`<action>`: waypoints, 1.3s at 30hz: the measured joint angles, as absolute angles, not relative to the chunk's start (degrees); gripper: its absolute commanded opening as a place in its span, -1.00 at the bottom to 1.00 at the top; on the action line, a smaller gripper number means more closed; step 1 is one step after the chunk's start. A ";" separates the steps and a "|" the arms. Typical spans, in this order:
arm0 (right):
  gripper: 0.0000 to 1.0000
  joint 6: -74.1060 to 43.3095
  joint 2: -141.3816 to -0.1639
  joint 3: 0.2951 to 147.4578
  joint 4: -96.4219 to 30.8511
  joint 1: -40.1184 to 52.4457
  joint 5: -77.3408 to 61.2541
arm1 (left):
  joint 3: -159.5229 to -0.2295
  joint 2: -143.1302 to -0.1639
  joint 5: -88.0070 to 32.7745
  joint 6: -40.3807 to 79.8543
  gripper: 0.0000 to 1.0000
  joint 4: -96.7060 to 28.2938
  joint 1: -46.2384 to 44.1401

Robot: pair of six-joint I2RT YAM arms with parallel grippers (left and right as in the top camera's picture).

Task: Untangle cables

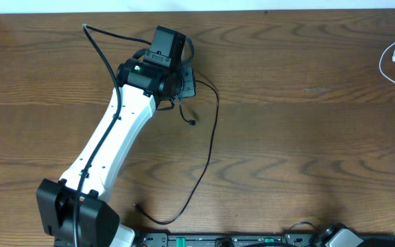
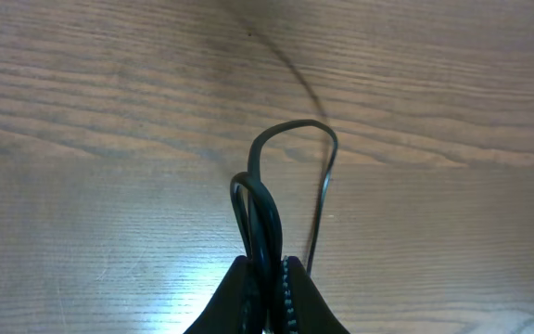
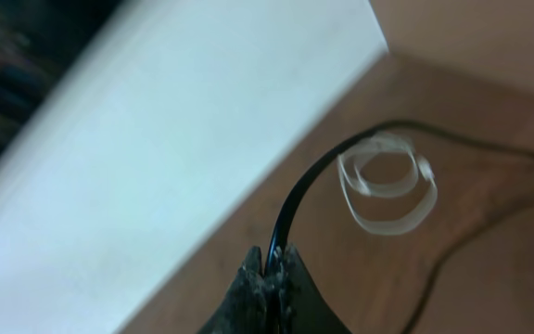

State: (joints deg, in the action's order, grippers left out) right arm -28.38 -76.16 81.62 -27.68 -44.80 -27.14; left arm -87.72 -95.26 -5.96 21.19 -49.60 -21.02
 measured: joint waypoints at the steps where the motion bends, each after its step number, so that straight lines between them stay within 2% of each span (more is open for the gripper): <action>1: -0.97 -29.17 -76.23 81.82 -25.98 -44.80 -27.16 | -87.72 -95.26 -5.93 21.21 -0.85 -49.71 -21.02; 8: -0.97 -31.44 -82.17 89.06 -22.37 -44.80 -25.87 | -87.72 -95.26 -5.82 21.19 -0.85 -50.74 -21.02; 16: -0.95 -29.76 -94.48 90.19 -23.66 -44.80 -24.05 | -87.72 -95.26 -5.82 21.19 -0.85 -50.81 -21.02; 17: -0.71 -29.45 -95.90 90.19 -24.03 -44.80 -23.92 | -87.72 -95.26 -5.82 21.19 -0.85 -50.78 -21.02; 19: 0.44 -28.88 -98.45 90.17 -24.73 -44.80 -23.62 | -87.72 -95.26 -5.85 21.21 -0.85 -50.81 -21.02; 20: 0.95 -28.82 -99.24 90.15 -25.21 -44.80 -23.55 | -87.72 -95.26 -5.85 21.19 -0.85 -50.78 -21.02; 27: 0.98 -27.00 -100.77 90.19 -34.30 -44.71 -27.55 | -87.72 -95.26 -8.69 19.29 -0.85 -49.06 -20.99; 33: 0.98 -21.56 -100.77 90.19 -40.75 -41.19 -43.33 | -87.72 -95.26 -25.02 13.28 -0.85 -40.75 -20.99; 39: 0.99 -9.28 -100.77 90.19 -48.14 -29.26 -58.00 | -87.72 -95.26 -41.32 11.18 -0.85 -34.41 -21.02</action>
